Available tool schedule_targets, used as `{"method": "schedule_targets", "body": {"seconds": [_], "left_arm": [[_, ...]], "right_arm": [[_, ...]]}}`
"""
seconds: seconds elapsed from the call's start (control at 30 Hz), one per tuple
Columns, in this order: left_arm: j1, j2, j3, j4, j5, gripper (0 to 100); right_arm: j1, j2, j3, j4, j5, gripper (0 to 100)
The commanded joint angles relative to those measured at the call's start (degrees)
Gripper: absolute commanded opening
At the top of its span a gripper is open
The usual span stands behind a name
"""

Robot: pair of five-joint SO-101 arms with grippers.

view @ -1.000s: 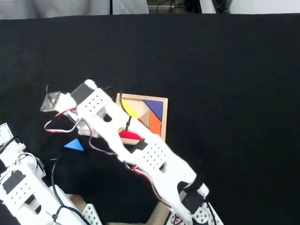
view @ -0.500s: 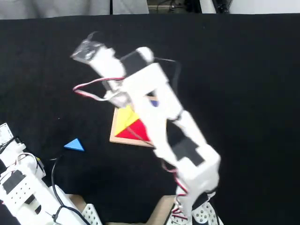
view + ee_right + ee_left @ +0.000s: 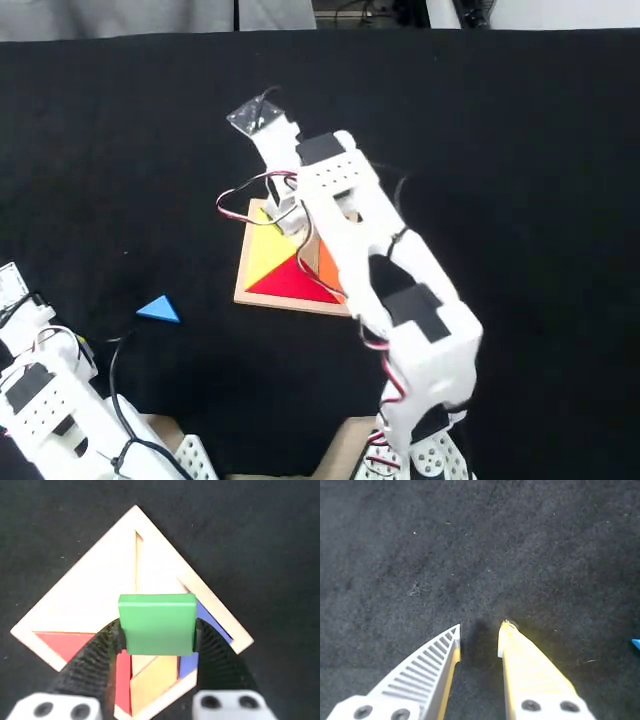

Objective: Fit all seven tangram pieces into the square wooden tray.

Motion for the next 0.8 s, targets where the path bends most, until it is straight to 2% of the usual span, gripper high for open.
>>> {"method": "schedule_targets", "body": {"seconds": [0.0, 0.37, 0.57, 0.77], "left_arm": [[0.7, -0.6, -0.4, 0.1, -0.6, 13], [0.7, -0.6, -0.3, 0.1, -0.6, 13], [0.7, -0.6, -0.3, 0.1, -0.6, 13], [0.7, -0.6, -0.3, 0.1, -0.6, 13]], "right_arm": [[1.0, 2.5, -6.5, 2.7, -2.1, 9.3], [0.7, 11.3, -14.0, 5.3, -4.1, 9.3], [0.7, 11.3, -14.0, 8.6, -4.0, 18.6], [0.6, 11.1, -13.9, 8.9, -3.8, 19.0]]}}
